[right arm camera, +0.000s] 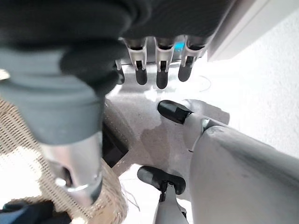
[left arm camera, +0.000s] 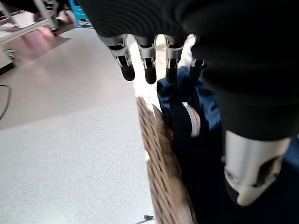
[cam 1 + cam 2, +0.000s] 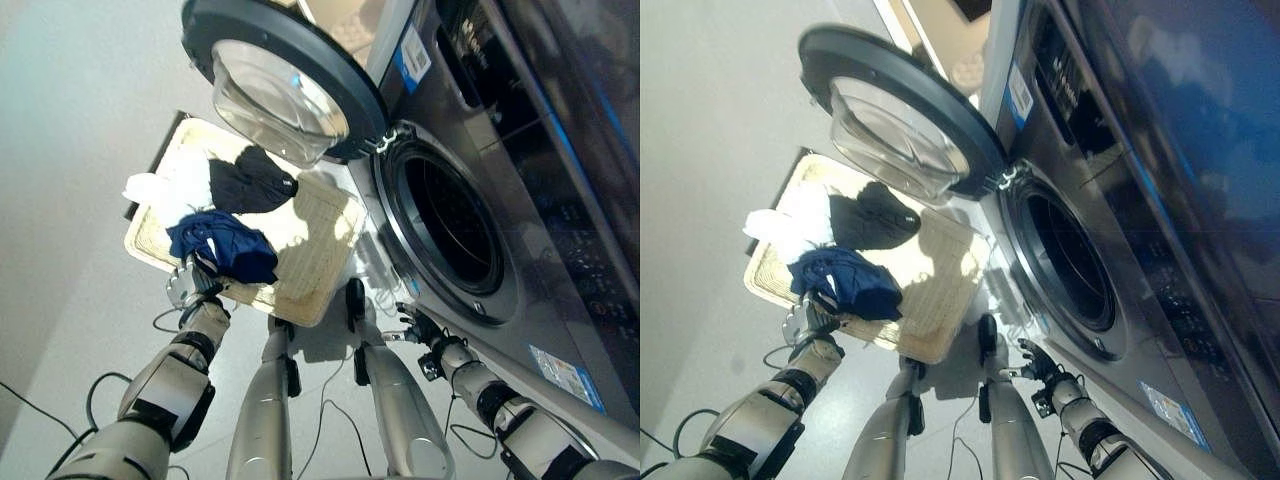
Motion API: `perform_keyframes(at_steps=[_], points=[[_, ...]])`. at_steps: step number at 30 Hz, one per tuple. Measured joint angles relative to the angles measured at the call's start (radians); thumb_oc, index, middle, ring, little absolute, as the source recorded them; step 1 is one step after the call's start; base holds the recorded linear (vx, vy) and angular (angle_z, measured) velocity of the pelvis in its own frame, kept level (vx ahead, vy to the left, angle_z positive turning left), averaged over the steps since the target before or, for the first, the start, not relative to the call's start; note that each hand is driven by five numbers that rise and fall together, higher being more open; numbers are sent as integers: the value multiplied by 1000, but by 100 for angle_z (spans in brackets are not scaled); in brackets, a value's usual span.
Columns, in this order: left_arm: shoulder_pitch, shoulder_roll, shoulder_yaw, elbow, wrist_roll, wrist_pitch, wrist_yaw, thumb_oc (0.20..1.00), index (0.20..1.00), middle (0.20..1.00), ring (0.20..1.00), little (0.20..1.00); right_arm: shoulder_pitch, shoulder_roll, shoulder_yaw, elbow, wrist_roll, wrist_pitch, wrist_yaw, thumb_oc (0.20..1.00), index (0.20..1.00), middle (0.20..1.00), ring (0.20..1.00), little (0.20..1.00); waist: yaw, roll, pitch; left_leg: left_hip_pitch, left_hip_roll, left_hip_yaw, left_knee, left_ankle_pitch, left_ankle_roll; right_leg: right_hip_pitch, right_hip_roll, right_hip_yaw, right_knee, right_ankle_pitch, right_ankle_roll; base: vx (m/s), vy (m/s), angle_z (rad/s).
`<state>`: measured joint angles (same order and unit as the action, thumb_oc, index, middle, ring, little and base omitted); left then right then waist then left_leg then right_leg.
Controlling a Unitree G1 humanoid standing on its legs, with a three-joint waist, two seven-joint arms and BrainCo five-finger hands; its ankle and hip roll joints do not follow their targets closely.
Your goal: Put the clothes into the washing machine.
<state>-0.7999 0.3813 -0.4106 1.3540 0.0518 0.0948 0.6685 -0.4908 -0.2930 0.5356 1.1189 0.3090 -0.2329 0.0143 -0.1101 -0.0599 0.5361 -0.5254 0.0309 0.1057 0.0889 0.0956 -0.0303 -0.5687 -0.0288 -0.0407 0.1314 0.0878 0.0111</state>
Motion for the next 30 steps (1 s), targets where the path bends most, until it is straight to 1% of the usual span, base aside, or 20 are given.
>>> perform_keyframes(at_steps=[4, 8, 11, 12, 15, 17, 18, 19, 20, 21, 23, 26, 27, 30], points=[[-45, 18, -13, 2, -8, 10, 8, 1000, 1000, 1000, 1000, 1000, -7, -1, 27, -27, 45, -2, -14, 1000, 1000, 1000, 1000, 1000, -17, -19, 1, -88, 0, 0, 27, 2, 2, -87, -1, 3, 25, 0, 3, -15, -39, -1], [-85, 34, -39, 7, -43, 44, 30, 1000, 1000, 1000, 1000, 1000, -12, -2, 36, -59, 82, -4, -27, 1000, 1000, 1000, 1000, 1000, -26, -22, 0, -172, 4, -4, 64, 3, 0, -174, 0, 4, 64, -2, 0, 1, -65, -2], [-101, 50, -40, 19, -76, 47, 30, 1000, 1000, 1000, 1000, 1000, -21, -2, 39, -86, 108, -13, -31, 1000, 1000, 1000, 1000, 1000, -39, -23, -1, -206, 5, -10, 81, 1, -2, -206, 0, 1, 79, -5, 1, -4, -44, 2], [-119, 59, -39, 25, -99, 49, 30, 1000, 1000, 1000, 1000, 1000, -26, -6, 39, -97, 120, -29, -37, 1000, 1000, 1000, 1000, 1000, -42, -26, -3, -232, 6, -10, 85, -1, -5, -233, 1, 1, 86, -5, 1, -5, -58, -1], [-144, 63, -38, 28, -127, 50, 30, 1000, 1000, 1000, 1000, 1000, -33, -9, 40, -107, 139, -32, -42, 1000, 1000, 1000, 1000, 1000, -44, -29, -3, -268, 8, -11, 99, 2, -6, -269, 3, 1, 99, -2, 0, -4, -46, -1], [-189, 96, -39, 28, -155, 75, 32, 1000, 1000, 1000, 1000, 1000, -36, -29, 47, -163, 157, -39, -48, 1000, 1000, 1000, 1000, 1000, -48, -34, -3, -345, 9, -27, 128, 2, -10, -343, 5, 0, 124, -2, -1, -10, -74, 1], [-198, 101, -39, 28, -155, 82, 41, 881, 881, 881, 881, 881, -39, -31, 47, -177, 158, -39, -50, 1000, 1000, 1000, 1000, 1000, -52, -40, -3, -365, 11, -27, 135, 3, -11, -364, 8, -1, 131, 1, -5, -11, -83, -1], [-205, 110, -41, 28, -155, 97, 46, 881, 881, 881, 881, 881, -38, -36, 55, -191, 165, -40, -56, 1000, 1000, 1000, 1000, 1000, -55, -42, -3, -378, 11, -31, 142, 3, -12, -378, 8, -1, 140, 0, -6, -11, -76, 1], [-216, 125, -41, 29, -155, 118, 54, 426, 426, 426, 426, 426, -40, -37, 57, -205, 176, -44, -59, 1000, 1000, 1000, 1000, 1000, -66, -43, -3, -395, 10, -39, 149, 2, -13, -393, 7, -4, 146, -2, -7, -12, -56, 1], [-223, 124, -41, 31, -156, 129, 59, 200, 200, 200, 200, 200, -40, -38, 57, -210, 180, -46, -63, 1000, 1000, 1000, 1000, 1000, -69, -45, -4, -403, 10, -40, 151, 2, -14, -401, 7, -5, 148, -1, -7, -16, -78, -3], [-248, 143, -42, 50, -157, 155, 72, 200, 200, 200, 200, 200, -40, -42, 59, -215, 194, -52, -68, 1000, 1000, 1000, 1000, 1000, -71, -47, -6, -425, 8, -55, 162, 1, -17, -424, 7, -5, 154, 0, -5, -12, -65, -7], [-282, 194, -38, 59, -223, 143, 75, 200, 200, 200, 200, 200, -39, -43, 65, -216, 208, -56, -68, 1000, 1000, 1000, 1000, 1000, -72, -47, -6, -443, 11, -66, 169, 2, -22, -442, 10, -10, 161, 0, -5, -11, -68, -2], [-298, 225, -21, 63, -289, 83, 79, 200, 200, 200, 200, 200, -39, -43, 65, -215, 215, -61, -69, 1000, 1000, 1000, 1000, 1000, -74, -48, -6, -451, 10, -80, 172, 3, -27, -448, 9, -22, 161, 1, -5, -6, -74, 1], [-312, 256, 71, 50, -483, -81, 75, 200, 200, 200, 200, 200, -34, -42, 65, -211, 215, -67, -69, 1000, 1000, 1000, 1000, 1000, -74, -49, -7, -465, 10, -96, 176, 5, -32, -454, 10, -32, 161, 1, -5, -8, -76, 7]])
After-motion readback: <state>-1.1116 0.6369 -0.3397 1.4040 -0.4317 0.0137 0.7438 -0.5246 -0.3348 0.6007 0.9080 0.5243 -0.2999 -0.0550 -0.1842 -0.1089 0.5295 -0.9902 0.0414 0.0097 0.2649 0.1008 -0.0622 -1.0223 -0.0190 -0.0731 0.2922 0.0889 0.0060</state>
